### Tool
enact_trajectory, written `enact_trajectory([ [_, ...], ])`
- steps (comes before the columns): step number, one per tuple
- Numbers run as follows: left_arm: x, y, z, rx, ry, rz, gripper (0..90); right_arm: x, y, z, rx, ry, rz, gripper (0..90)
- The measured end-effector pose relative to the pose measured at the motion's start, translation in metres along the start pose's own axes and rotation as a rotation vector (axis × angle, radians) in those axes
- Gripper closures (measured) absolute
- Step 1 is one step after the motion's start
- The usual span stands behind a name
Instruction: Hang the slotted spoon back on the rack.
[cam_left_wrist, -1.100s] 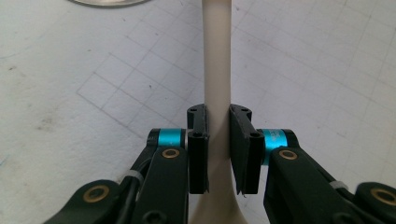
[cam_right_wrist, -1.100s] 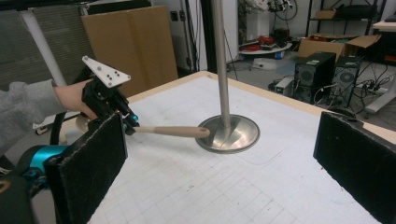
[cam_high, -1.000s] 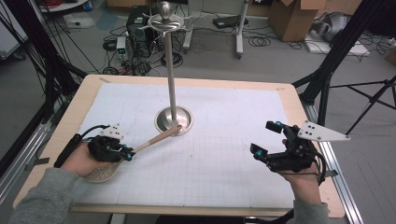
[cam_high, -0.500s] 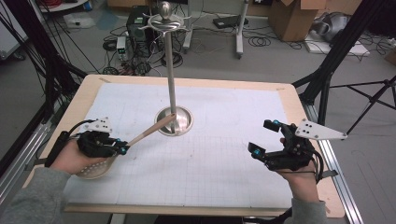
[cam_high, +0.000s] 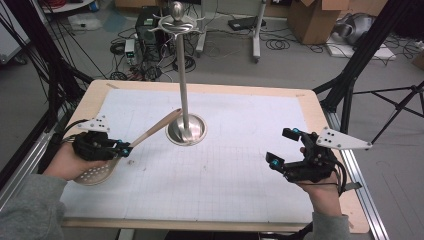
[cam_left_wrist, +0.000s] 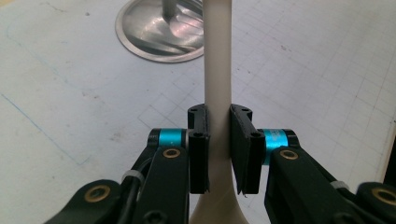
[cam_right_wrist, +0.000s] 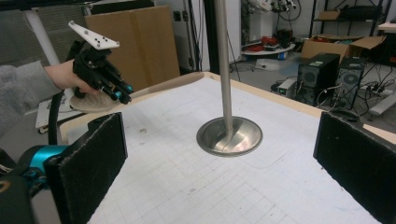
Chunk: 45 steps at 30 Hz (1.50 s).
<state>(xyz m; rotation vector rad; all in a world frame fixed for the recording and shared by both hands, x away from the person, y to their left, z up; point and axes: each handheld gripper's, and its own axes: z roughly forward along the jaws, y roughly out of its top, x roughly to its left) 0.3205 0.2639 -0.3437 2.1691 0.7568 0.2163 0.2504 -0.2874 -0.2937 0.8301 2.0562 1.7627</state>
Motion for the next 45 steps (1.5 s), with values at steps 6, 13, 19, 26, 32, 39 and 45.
enact_trajectory([
  [6,0.003,0.006,-0.011,-0.019,0.010,-0.004,77.9,-0.001,0.000,0.000,-0.002,-0.002,0.002,1.5],
  [13,0.005,0.016,-0.022,-0.055,0.008,-0.006,78.0,-0.004,-0.001,0.000,-0.004,-0.001,0.004,1.5],
  [19,0.005,0.023,-0.027,-0.057,0.003,-0.008,78.0,-0.004,-0.001,-0.003,-0.006,-0.004,0.010,1.5],
  [26,0.006,0.031,-0.037,-0.077,0.016,0.002,77.9,-0.005,-0.001,-0.003,-0.010,-0.002,0.010,1.5],
  [32,0.008,0.039,-0.046,-0.095,0.024,0.002,77.9,-0.006,-0.002,-0.003,-0.009,-0.001,0.016,1.5],
  [39,0.010,0.044,-0.050,-0.106,0.030,0.003,77.9,-0.008,-0.003,-0.004,-0.012,-0.002,0.020,1.5],
  [45,0.012,0.050,-0.053,-0.116,0.034,0.008,77.9,-0.009,-0.003,-0.006,-0.017,-0.005,0.022,1.5],
])
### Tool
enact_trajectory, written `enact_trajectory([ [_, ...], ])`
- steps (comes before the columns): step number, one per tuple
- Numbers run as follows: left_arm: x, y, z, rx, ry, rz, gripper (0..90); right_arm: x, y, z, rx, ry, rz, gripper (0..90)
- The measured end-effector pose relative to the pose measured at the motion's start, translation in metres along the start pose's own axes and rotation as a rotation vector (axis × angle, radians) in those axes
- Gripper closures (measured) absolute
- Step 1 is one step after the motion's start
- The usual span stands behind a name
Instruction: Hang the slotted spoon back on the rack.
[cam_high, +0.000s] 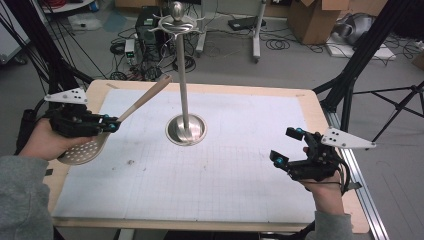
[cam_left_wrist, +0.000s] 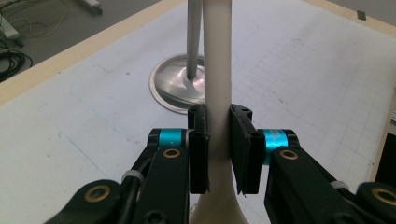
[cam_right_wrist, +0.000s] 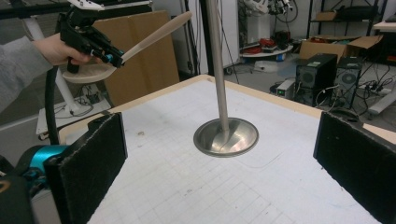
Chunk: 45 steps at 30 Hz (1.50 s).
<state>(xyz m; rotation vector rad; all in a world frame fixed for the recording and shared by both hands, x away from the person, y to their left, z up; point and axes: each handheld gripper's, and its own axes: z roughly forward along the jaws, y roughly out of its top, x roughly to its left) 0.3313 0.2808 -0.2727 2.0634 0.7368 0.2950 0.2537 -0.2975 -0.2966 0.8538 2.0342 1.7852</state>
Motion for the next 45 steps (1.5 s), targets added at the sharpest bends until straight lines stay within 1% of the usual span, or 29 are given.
enact_trajectory([
  [6,0.000,0.008,-0.009,-0.015,0.013,0.011,77.9,-0.001,0.000,-0.001,-0.002,-0.001,0.002,1.4],
  [10,0.000,0.013,-0.016,-0.042,0.015,0.007,77.9,0.000,0.000,-0.001,-0.001,-0.001,0.004,1.5],
  [13,0.001,0.015,-0.020,-0.047,0.019,0.010,77.9,0.000,0.000,0.000,0.000,0.001,0.002,1.5],
  [18,0.002,0.018,-0.027,-0.066,0.022,0.008,77.9,0.000,0.000,0.001,0.002,0.003,0.001,1.5],
  [32,0.003,0.026,-0.040,-0.099,0.026,0.022,77.9,-0.001,-0.001,0.000,0.000,0.002,0.004,1.5],
  [38,0.005,0.029,-0.048,-0.120,0.041,0.017,77.9,-0.001,-0.001,0.000,-0.003,0.000,0.005,1.5],
  [39,0.005,0.030,-0.049,-0.126,0.038,0.011,77.9,-0.001,-0.001,0.000,-0.002,0.000,0.007,1.5],
  [45,0.007,0.031,-0.054,-0.138,0.044,0.014,77.9,-0.002,-0.001,0.000,-0.001,0.000,0.006,1.5],
])
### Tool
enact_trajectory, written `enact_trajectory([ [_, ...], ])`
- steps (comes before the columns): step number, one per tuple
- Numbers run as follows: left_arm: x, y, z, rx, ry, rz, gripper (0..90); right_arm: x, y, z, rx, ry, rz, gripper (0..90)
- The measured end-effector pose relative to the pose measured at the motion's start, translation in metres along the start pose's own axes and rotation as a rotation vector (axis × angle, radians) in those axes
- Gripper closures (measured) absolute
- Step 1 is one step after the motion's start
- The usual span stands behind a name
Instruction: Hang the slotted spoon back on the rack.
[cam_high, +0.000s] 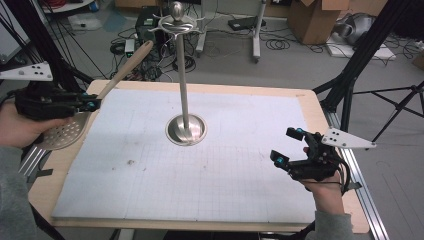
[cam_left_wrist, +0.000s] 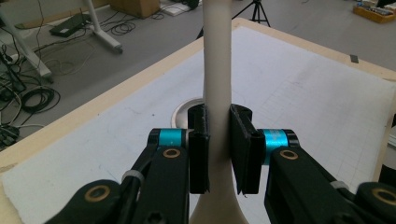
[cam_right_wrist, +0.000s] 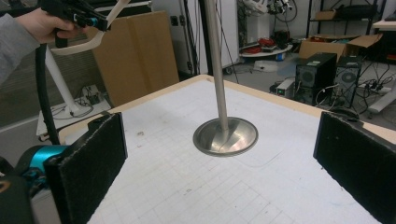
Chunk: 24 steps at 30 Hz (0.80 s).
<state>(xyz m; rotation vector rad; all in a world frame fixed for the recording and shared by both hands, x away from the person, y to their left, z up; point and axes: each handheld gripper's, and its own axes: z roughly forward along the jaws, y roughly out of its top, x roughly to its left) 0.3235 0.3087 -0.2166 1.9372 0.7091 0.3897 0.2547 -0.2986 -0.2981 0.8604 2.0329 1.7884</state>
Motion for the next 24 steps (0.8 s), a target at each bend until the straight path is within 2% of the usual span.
enact_trajectory([
  [11,0.000,0.005,-0.010,-0.032,0.001,-0.002,77.9,0.000,0.000,-0.001,0.002,-0.005,0.007,1.5],
  [16,0.000,0.008,-0.013,-0.062,0.000,-0.009,78.0,0.000,0.000,0.000,0.000,0.000,-0.002,1.5],
  [24,0.002,0.011,-0.011,-0.089,-0.021,-0.017,77.9,0.000,0.000,0.000,0.000,0.001,-0.002,1.5],
])
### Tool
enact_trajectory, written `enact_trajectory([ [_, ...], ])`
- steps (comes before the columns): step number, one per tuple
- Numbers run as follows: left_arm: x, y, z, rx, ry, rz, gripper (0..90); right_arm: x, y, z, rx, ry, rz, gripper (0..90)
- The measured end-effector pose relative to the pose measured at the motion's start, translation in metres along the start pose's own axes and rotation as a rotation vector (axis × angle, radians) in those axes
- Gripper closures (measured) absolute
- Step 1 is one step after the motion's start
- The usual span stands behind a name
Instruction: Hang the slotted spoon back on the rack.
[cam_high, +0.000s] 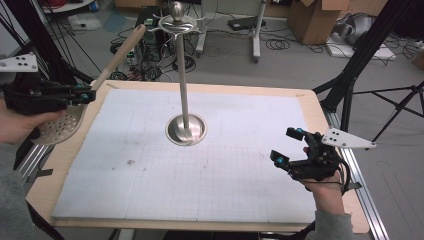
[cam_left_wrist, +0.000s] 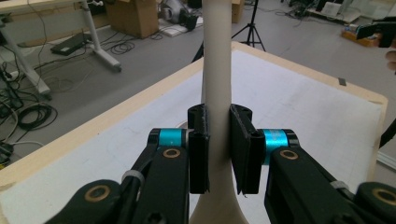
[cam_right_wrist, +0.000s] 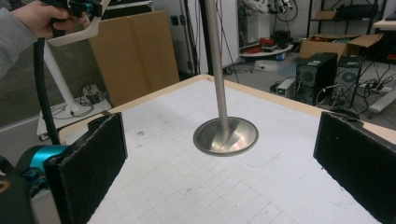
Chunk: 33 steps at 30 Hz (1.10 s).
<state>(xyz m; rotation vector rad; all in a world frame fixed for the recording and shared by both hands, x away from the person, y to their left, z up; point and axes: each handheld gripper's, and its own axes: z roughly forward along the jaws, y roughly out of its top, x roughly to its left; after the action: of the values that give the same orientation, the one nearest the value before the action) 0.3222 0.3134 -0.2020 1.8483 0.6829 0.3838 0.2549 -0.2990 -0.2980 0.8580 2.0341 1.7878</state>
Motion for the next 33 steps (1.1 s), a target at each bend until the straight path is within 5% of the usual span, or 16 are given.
enact_trajectory([
  [33,0.000,-0.006,0.034,-0.001,-0.076,-0.040,77.9,0.001,0.001,-0.001,-0.002,0.000,0.006,1.5],
])
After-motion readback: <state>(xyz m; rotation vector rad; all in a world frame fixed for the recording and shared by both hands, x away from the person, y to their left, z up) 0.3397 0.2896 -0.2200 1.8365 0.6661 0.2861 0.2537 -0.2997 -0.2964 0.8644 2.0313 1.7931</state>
